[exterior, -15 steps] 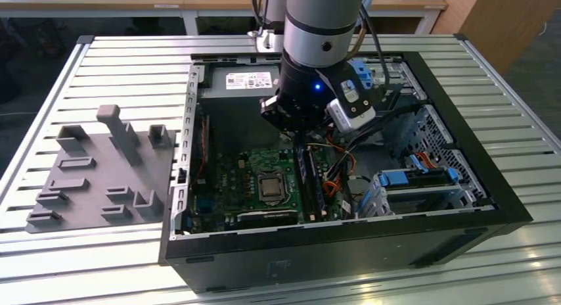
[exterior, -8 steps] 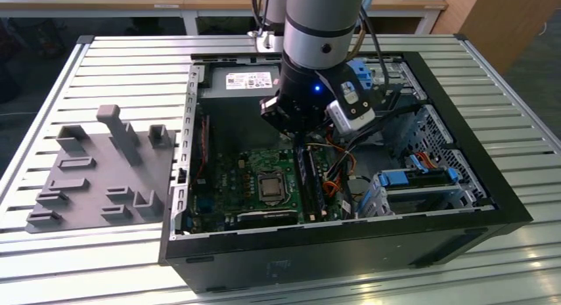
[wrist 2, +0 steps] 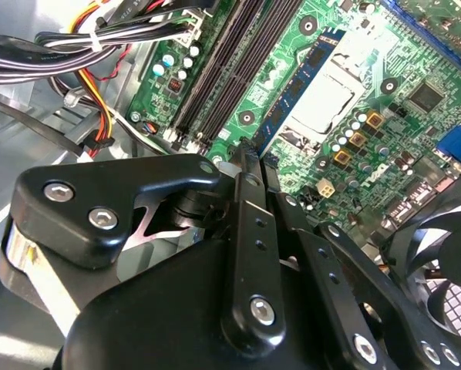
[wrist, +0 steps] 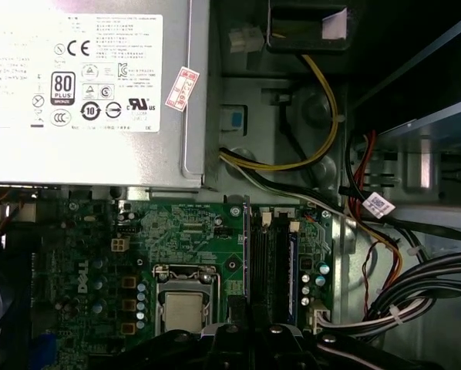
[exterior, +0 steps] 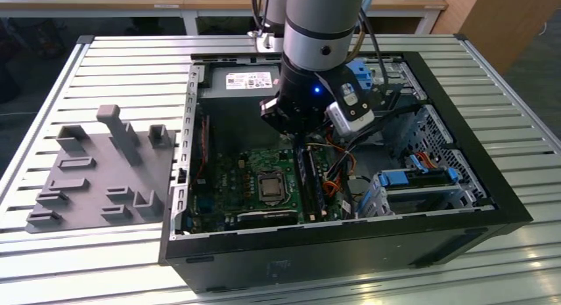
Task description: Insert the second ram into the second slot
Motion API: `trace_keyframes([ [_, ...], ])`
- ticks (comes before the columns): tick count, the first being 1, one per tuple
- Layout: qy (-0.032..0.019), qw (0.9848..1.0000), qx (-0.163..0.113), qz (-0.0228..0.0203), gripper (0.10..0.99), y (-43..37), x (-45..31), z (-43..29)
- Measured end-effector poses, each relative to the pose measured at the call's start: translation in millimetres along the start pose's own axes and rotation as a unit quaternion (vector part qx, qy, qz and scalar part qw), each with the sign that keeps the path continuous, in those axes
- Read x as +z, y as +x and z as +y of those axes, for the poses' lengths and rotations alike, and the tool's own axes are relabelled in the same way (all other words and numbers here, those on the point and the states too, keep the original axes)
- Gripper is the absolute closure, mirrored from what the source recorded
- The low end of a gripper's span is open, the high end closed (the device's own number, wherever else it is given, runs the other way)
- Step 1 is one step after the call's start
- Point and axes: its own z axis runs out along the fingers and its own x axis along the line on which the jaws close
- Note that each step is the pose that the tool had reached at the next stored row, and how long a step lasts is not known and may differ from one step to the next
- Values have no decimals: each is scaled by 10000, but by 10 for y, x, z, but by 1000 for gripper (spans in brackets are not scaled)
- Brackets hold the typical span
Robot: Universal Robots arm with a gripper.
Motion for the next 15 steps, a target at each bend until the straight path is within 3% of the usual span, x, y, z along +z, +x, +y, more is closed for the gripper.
trace_keyframes([
  [15,-1,10000,0,2,949,5,67,-2],
])
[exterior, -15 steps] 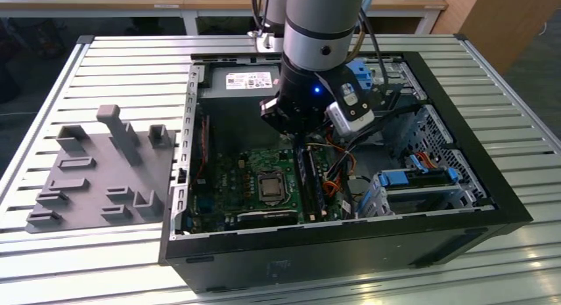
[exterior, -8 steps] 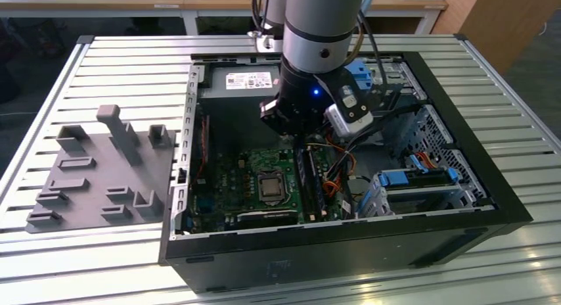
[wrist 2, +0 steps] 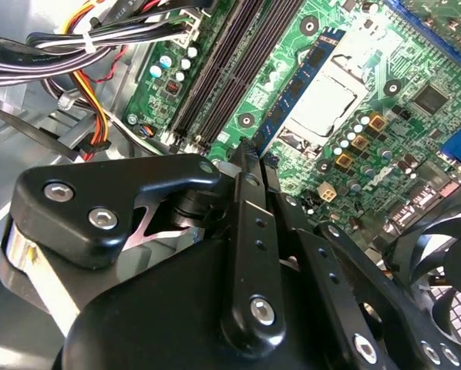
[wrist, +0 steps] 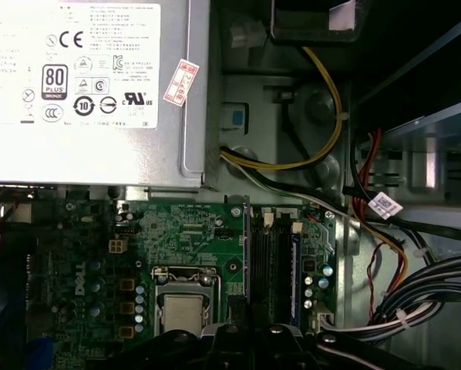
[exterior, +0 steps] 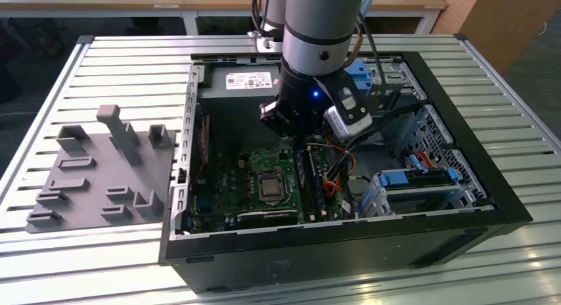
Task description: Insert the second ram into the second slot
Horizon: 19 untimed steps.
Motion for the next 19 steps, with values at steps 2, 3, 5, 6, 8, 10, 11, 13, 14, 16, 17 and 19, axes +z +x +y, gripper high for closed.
trace_keyframes([
  [2,1,10000,0,8,949,0,6,-1],
  [3,0,10000,0,14,949,0,11,-1],
  [5,1,10000,1,25,949,0,19,-1],
  [6,2,10000,1,30,949,0,22,-1],
  [8,2,10000,1,36,949,0,26,-2],
  [10,1,10000,1,41,949,0,30,-1],
  [11,1,10000,1,44,949,0,31,-2],
  [13,1,10000,2,47,949,0,34,-2],
  [14,0,10000,1,47,949,0,36,-3],
  [16,0,10000,1,47,949,0,37,-4],
  [17,1,10000,1,47,949,0,37,-6],
  [19,1,10000,2,47,949,0,38,-9],
])
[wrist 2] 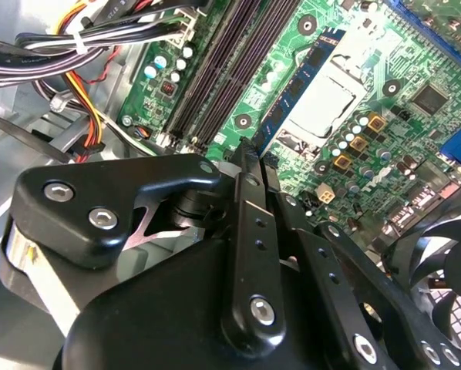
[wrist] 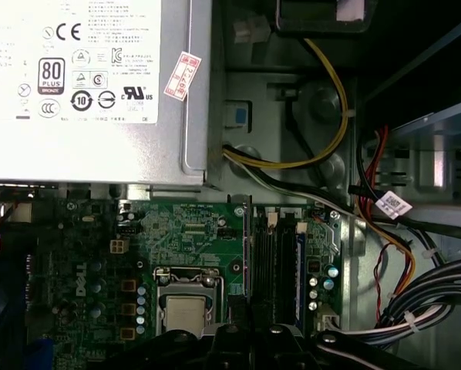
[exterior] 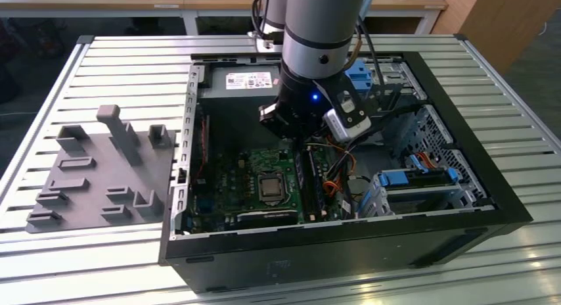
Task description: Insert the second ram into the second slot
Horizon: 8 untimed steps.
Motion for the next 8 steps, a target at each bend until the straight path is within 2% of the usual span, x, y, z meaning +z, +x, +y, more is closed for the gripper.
trace_keyframes([
  [8,0,10000,-8,1,949,0,8,-47],
])
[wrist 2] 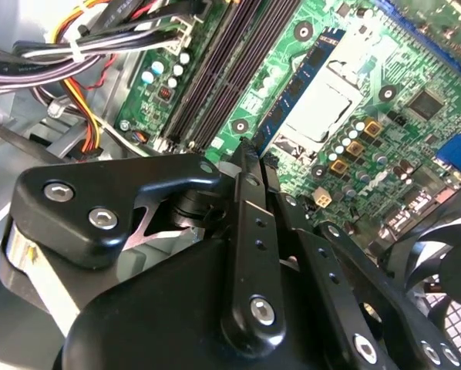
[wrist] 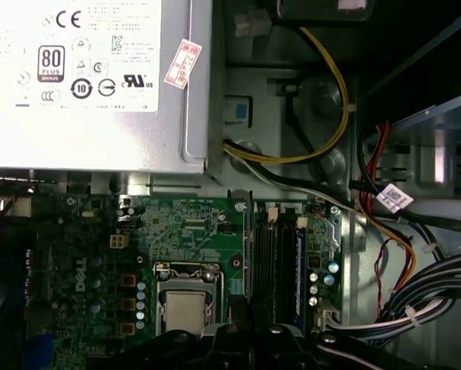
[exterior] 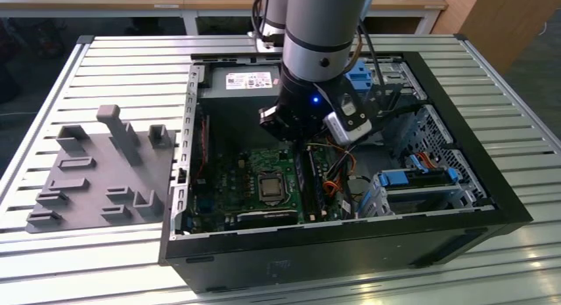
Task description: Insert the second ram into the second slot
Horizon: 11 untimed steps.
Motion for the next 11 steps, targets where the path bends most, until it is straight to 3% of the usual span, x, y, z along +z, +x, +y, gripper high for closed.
trace_keyframes([
  [4,-1,10000,25,-1,949,0,24,-51],
  [11,-2,10000,92,-3,949,-41,76,-68],
])
